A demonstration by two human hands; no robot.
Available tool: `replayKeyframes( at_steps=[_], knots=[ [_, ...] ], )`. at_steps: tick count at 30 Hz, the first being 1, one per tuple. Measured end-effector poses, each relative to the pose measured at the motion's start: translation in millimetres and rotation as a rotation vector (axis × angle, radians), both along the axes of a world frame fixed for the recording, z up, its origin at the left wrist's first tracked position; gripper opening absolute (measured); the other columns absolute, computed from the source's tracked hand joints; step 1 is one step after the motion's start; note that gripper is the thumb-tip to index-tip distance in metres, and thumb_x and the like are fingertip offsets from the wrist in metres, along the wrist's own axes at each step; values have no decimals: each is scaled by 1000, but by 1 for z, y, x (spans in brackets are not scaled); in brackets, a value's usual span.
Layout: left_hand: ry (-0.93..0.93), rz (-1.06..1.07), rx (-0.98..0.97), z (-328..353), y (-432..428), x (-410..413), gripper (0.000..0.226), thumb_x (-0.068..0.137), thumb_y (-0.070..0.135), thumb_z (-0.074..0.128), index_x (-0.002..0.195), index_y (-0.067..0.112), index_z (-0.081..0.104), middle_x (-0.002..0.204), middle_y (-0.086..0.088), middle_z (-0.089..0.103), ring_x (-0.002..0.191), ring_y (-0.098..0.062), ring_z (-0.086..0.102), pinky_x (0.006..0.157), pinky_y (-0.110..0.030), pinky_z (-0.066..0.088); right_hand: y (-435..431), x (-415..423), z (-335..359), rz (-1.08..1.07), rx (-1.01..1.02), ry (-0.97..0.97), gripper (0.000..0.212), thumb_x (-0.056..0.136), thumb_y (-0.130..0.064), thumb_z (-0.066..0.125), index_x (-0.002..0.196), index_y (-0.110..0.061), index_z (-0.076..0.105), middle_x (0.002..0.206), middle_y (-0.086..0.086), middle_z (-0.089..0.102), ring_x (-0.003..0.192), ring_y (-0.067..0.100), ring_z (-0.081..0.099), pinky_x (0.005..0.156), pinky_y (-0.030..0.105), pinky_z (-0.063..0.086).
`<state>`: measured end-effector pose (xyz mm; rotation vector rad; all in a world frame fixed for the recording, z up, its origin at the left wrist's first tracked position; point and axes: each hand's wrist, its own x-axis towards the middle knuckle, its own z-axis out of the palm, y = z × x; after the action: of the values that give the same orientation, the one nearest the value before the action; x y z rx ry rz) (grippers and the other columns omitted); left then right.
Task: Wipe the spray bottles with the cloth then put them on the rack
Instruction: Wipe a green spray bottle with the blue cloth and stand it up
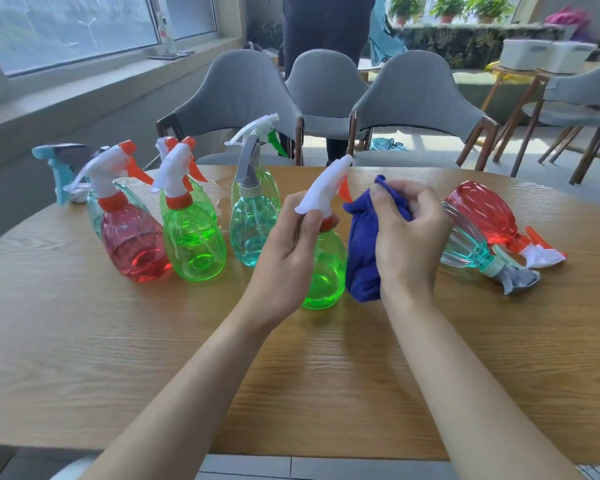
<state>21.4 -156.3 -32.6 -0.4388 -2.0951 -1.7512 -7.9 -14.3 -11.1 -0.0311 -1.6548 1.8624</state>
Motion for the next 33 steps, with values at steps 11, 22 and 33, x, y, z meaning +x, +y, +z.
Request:
replayKeyframes(
  at_steps=[11,22,33],
  knots=[
    [34,41,77,0,0,-1,12,112,21,54,120,18,63,111,-1,74,115,-26,70,108,-54,52,0,-4,-19,223,407,-234,12,95,-21,77,104,-27,84,93,-22,77,90,-11,68,78,5,45],
    [-105,166,136,-2,7,0,26,99,23,74,122,29,63,114,16,73,114,0,65,105,-26,49,3,2,6,121,26,-84,15,96,-18,75,89,-30,79,87,-13,79,87,5,73,79,19,54],
    [-115,249,-257,-10,5,-7,34,97,49,75,122,40,55,128,19,61,124,0,53,98,-3,34,-2,14,0,67,70,-39,15,92,-9,72,89,-24,69,86,-5,72,83,14,70,76,28,54]
  ],
)
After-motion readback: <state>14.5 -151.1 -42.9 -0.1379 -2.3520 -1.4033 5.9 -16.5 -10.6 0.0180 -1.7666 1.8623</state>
